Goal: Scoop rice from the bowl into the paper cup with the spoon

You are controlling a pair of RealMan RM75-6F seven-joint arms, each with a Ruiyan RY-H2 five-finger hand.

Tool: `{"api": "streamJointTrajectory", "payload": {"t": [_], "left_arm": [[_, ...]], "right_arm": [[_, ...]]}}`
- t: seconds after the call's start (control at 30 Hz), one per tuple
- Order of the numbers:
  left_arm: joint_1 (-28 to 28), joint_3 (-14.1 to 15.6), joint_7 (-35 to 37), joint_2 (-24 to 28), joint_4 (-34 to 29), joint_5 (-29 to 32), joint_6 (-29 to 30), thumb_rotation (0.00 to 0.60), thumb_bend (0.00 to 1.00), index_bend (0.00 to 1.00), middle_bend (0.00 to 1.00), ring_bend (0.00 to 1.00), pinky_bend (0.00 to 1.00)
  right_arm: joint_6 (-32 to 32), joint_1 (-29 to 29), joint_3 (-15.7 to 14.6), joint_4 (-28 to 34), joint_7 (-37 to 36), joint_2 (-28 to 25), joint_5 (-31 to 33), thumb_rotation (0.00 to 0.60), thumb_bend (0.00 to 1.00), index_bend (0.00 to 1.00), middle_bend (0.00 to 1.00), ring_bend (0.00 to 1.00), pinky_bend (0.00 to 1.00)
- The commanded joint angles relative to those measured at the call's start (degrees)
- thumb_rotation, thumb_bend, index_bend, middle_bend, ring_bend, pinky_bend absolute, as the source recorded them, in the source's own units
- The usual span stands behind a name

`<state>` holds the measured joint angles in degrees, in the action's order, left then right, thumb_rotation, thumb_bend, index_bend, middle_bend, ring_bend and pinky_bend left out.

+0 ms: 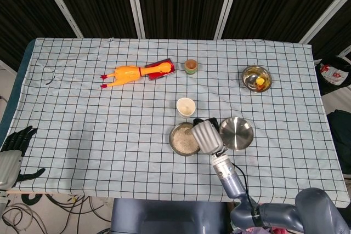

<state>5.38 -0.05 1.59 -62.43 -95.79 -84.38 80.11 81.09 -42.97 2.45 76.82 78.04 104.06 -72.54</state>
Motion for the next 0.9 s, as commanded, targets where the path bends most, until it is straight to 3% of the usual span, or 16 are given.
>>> {"api": "streamJointTrajectory", "payload": {"t": [0.03,0.47,0.9], "left_arm": [[0.02,0.02,0.04,0.01,-0.03,0.00,-0.06,0.600,0.03,0.00,0.00,0.00,0.00],[0.11,0.10,0.17,-0.05,-0.10,-0.03,-0.28,0.600,0.03,0.00,0.00,0.00,0.00],[0.18,0.12,0.29,-0.01,-0.12,0.05,-0.43,0.600,0.03,0.00,0.00,0.00,0.00]], "right_arm": [[-0.26,-0.21,-0.41,-1.23,-0.13,-0.02,-1.72,0.600,0.51,0.64,1.00,1.00,1.00],[-1.14,0.03,-1.74,-4.55,-1.10,-0.82,-6.92,0.600,0.51,0.64,1.00,1.00,1.00],[-4.22,1.70,-1.75,-3.98,-0.64,-0.46,-6.26,0.600,0.51,0.64,1.00,1.00,1.00]]}}
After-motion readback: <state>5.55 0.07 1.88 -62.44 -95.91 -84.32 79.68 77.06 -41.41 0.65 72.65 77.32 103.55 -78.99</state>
